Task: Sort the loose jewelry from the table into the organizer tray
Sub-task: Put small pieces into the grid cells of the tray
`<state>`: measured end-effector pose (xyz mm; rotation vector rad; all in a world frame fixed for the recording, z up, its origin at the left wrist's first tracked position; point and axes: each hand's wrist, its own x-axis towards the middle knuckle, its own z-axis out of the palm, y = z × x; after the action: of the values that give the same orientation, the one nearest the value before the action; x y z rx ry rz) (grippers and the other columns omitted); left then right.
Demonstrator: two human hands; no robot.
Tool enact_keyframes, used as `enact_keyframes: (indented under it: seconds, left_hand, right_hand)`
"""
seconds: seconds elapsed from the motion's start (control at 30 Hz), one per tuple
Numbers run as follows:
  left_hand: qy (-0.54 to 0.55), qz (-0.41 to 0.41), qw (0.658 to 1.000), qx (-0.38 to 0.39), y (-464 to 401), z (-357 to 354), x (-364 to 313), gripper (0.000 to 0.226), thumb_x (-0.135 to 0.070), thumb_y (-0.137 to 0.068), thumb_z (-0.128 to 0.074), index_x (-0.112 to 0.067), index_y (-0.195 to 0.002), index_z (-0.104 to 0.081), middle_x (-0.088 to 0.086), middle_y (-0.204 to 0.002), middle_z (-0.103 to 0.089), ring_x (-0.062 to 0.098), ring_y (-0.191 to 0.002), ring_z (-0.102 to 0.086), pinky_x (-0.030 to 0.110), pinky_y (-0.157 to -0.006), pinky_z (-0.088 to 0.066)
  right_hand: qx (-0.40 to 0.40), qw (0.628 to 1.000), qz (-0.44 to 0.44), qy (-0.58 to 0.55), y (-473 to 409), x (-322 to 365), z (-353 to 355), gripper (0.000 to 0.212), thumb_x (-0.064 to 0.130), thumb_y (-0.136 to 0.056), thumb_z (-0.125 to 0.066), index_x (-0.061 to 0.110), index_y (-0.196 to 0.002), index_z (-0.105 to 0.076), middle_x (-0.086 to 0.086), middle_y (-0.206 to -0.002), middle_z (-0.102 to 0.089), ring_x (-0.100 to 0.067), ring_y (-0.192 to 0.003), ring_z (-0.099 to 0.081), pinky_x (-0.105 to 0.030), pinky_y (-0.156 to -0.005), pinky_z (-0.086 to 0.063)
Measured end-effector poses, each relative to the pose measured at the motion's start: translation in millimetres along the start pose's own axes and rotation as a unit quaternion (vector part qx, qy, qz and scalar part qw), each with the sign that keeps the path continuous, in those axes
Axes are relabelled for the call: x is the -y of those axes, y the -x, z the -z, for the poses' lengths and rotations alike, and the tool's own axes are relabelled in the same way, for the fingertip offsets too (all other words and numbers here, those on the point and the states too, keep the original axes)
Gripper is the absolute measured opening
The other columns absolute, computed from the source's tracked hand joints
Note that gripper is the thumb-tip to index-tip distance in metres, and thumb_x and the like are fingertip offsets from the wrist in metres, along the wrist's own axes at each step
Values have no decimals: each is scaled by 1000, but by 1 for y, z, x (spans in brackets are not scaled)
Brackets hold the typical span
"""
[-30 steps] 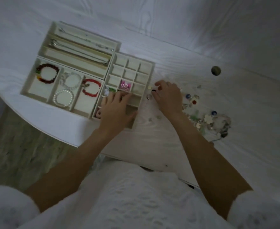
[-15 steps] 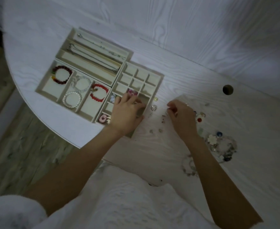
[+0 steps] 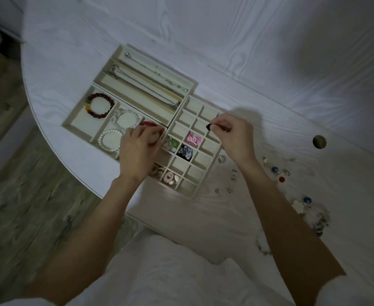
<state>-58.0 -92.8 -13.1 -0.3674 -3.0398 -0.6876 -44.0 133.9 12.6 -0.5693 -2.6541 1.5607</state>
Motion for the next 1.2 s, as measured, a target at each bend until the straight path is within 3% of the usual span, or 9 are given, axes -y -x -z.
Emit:
enact_keyframes:
  seconds: [0.1,0.2,0.3,0.43,0.73,0.87,0.97,1.2]
  left_hand:
    - [3,21,999,49,-14,4,11,27,-28,-85,-68,-19,-110,-67,8,-101,-68,32,-86,-53,39,-79,-39]
    - [23,4,998,64,-19,3,14,26,-31,-83,-69,-21,-107,-69,5,-95,-69,31,-85,-56,38,-76,-41]
    - [54,5,996,74,-19,2,14,24,-32,-83,-69,-20,-105,-70,4,-96,-70,30,-88,-58,41,-80,-45]
    - [59,-1,996,69,-20,0,14,23,-31,-83,-68,-19,-103,-71,5,-96,-71,31,-90,-60,44,-81,-48]
    - [56,-2,996,65,-21,-4,16,24,-32,-82,-71,-20,-104,-70,1,-100,-69,25,-90,-61,39,-80,-47]
    - [57,-2,996,67,-21,-6,17,24,-33,-83,-69,-20,-104,-69,1,-97,-69,24,-87,-61,41,-77,-49]
    - [56,-2,996,67,-21,-7,17,23,-32,-84,-69,-20,-104,-68,0,-96,-68,24,-87,-61,41,-76,-49]
    - [47,-7,997,65,-21,-7,17,24,-31,-83,-70,-19,-104,-69,1,-99,-69,24,-89,-62,40,-78,-49]
  right_hand:
    - [-6,982,64,180,-19,1,-27,8,15,-83,-69,18,-89,-74,-1,-96,-65,-18,-92,-56,-28,-72,-49]
    - [-8,962,78,261,-21,-2,-38,9,18,-82,-70,17,-89,-75,-4,-99,-59,-22,-95,-49,-29,-71,-45]
    - [-26,972,82,217,-18,-4,-35,11,16,-81,-70,12,-91,-74,-6,-96,-60,-22,-91,-53,-30,-68,-47]
    - [-25,966,88,242,-18,-7,-26,12,16,-82,-69,11,-92,-73,-8,-97,-59,-23,-93,-52,-23,-68,-35]
    - [29,927,150,342,-31,-8,-41,9,13,-74,-74,12,-83,-74,-8,-86,-58,-28,-82,-53,-35,-67,-46]
    - [4,935,100,339,-29,-6,-43,9,18,-81,-68,12,-83,-74,-7,-87,-57,-25,-84,-52,-29,-73,-38]
    - [0,935,71,348,-27,-1,-48,14,20,-85,-64,12,-91,-74,-7,-94,-58,-25,-91,-51,-33,-80,-38]
    - [-39,938,66,338,-22,0,-53,16,22,-85,-64,12,-94,-74,-6,-94,-60,-23,-90,-52,-27,-77,-35]
